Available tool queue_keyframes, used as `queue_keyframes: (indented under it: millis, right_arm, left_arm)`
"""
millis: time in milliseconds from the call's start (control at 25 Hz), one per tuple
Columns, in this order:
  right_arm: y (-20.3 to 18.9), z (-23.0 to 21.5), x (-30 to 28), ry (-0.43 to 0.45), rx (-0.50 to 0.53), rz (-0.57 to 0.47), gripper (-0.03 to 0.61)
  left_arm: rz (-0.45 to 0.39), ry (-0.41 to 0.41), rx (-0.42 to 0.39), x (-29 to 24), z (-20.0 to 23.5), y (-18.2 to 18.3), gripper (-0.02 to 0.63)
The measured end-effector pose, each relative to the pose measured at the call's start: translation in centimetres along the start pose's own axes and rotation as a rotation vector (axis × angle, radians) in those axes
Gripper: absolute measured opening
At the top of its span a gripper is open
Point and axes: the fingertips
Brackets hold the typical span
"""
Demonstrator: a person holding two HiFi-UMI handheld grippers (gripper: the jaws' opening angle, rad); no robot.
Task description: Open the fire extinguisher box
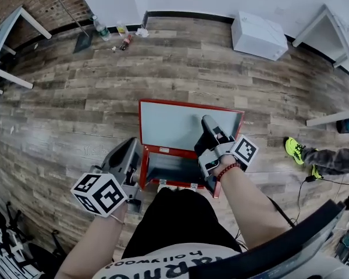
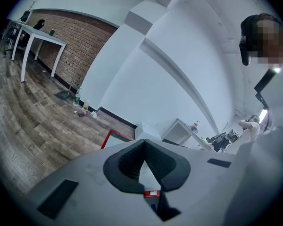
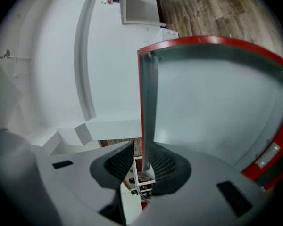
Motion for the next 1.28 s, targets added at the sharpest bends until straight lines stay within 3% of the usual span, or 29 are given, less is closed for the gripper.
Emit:
queue_keyframes:
  millis: [320, 480, 640, 800, 920, 1080, 1280]
  right_arm:
    - [-1.1, 7.3, 4.0, 0.097, -0.016, 0.028, 0.086]
    - [-0.8, 13.5, 6.4, 0.182, 0.06, 0.051, 0.081]
    - [-1.6, 20.2, 9.2, 0.286, 0.316, 0.132, 0.08]
    - [-1.8, 25.0, 11.9, 0.379, 0.731, 0.156, 0.08]
    - [-1.8, 26.8, 13.9, 0.4, 1.032, 0.16, 0.08]
    - [-2.4, 28.0, 15.9, 0.38, 1.194, 0.144, 0.076]
    - [-5.8, 27.9, 18.2, 0.336, 1.362, 0.128, 0.034]
  left_arm:
    - [-0.018, -0.069, -0.018, -0.3, -4.4, 2.0, 0.002]
    - [-0.036, -0.11, -0.02, 0.1, -7.7, 3.2, 0.002]
    - [-0.082, -0.137, -0.037, 0.8, -10.5, 5.0, 0.002]
    - [-0.13, -0.178, -0.09, 1.7, -13.6, 6.7, 0.002]
    - [-0.134, -0.228, -0.152, 3.3, -16.2, 6.8, 0.002]
    - [-0.083, -0.303, -0.274, 5.3, -18.3, 6.0, 0.002]
    - [-0.072, -0.402, -0.348, 8.0, -18.9, 5.9, 0.002]
Point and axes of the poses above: the fingertips, and each gripper's own axes: x backward along the fingers, z to its left, y out of its top, and after that the axes turned 12 degrees about -z, right-handed
